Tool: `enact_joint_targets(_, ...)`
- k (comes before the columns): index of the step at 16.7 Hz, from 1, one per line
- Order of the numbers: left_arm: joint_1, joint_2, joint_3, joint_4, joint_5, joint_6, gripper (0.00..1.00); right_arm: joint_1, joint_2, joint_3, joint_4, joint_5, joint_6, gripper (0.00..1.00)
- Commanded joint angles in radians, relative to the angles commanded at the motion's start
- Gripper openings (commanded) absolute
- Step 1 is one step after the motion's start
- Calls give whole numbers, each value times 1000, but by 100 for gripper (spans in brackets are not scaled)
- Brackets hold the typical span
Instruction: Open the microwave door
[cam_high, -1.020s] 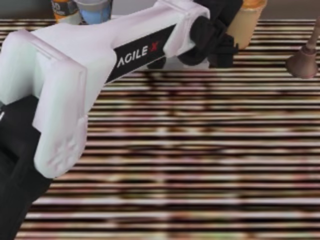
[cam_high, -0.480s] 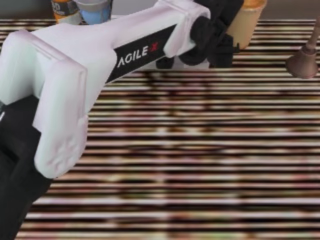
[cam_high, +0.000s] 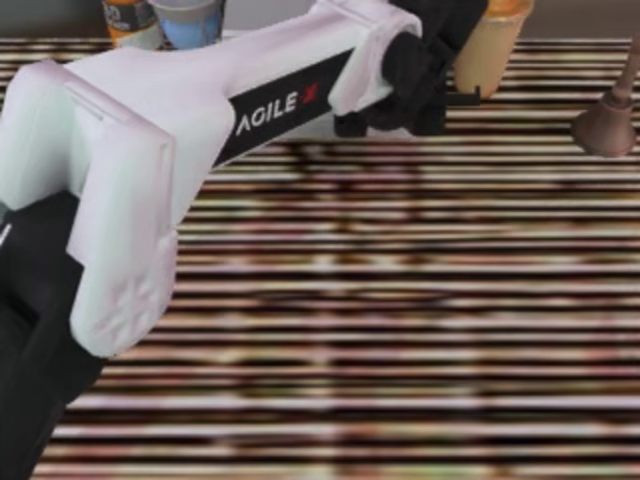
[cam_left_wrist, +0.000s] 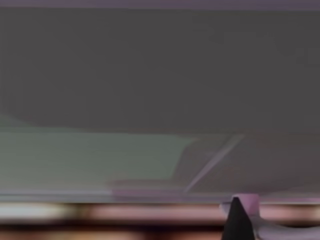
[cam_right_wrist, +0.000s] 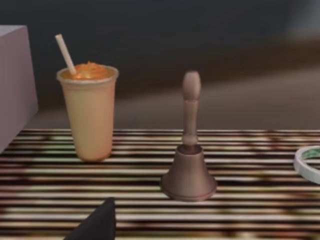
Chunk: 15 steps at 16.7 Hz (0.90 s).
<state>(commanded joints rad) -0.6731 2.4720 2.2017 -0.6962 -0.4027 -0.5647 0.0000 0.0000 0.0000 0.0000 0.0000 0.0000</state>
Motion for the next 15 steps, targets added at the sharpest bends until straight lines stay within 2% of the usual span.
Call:
enact_joint_targets(6,0,0,0,0,0,0,0,0,0,0,0,0,0,100)
enact_joint_targets(7,-38,-30,-62,-7,9,-1,0,0,0,0,0,0,0,100)
enact_joint_targets(15,-34,-113,-199,74,-21,-31,0,0,0,0,0,0,0,100)
